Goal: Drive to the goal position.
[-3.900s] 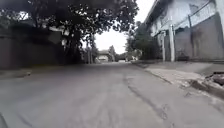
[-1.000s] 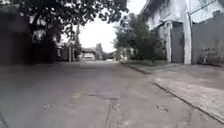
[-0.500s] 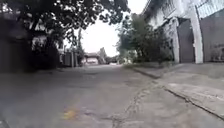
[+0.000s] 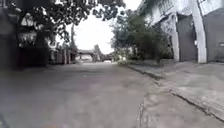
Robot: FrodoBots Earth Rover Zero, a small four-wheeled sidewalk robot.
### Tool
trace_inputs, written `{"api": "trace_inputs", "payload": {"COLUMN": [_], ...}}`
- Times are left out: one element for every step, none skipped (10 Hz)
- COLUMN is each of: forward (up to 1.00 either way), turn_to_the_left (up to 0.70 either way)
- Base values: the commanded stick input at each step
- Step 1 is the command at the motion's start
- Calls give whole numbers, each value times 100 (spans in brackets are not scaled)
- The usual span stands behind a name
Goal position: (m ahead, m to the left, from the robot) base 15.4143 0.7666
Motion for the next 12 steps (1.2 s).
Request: {"api": "trace_inputs", "payload": {"forward": [100, 100, 100, 100, 100, 100, 100, 100, 100, 100, 100, 100], "turn_to_the_left": [-40, -15, 0, 0, 0, 0, 0, 0, 0, 0, 0, 0]}}
